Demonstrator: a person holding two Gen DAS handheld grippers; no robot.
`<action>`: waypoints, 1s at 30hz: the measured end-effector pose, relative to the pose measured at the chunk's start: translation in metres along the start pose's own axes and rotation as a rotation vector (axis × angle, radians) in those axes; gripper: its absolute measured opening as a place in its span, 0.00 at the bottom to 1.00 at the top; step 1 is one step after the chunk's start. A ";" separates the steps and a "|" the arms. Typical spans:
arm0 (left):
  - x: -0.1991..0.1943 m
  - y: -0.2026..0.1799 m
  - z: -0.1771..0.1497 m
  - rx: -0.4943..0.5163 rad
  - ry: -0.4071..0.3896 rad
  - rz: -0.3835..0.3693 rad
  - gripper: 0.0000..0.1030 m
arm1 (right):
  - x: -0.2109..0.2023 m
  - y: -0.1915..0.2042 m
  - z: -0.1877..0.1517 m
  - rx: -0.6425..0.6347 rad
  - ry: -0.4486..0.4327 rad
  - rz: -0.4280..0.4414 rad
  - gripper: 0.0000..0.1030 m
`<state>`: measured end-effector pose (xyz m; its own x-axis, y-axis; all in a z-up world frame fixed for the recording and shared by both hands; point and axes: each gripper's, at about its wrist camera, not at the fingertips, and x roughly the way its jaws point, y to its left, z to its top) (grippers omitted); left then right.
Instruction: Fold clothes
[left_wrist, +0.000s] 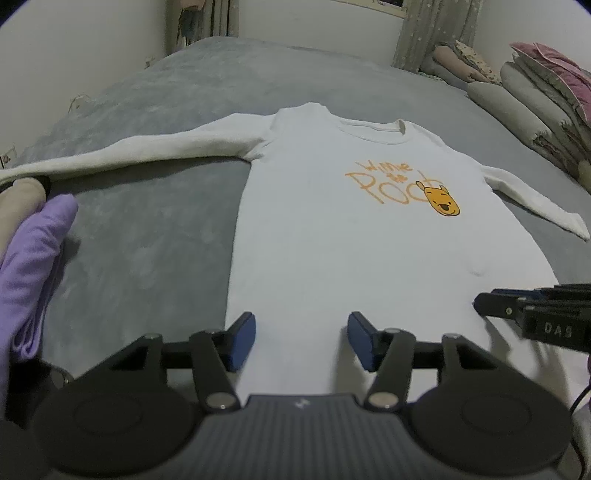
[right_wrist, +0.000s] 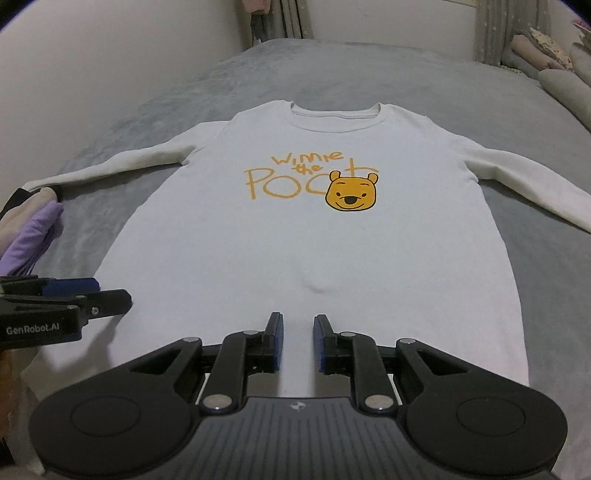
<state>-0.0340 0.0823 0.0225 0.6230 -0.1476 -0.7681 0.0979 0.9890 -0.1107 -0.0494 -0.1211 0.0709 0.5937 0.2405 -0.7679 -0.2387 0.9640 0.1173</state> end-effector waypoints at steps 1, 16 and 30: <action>0.000 0.000 0.000 0.002 -0.001 0.002 0.53 | 0.000 -0.001 0.001 0.009 0.001 0.003 0.17; -0.006 -0.009 -0.001 0.003 0.000 -0.013 0.57 | 0.002 -0.007 0.007 0.056 -0.012 0.015 0.24; -0.026 -0.038 -0.005 0.036 -0.021 -0.048 0.63 | -0.037 0.012 0.003 0.044 -0.049 0.021 0.27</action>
<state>-0.0581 0.0481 0.0432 0.6329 -0.1949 -0.7493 0.1558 0.9801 -0.1234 -0.0721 -0.1185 0.1027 0.6262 0.2654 -0.7331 -0.2188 0.9623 0.1615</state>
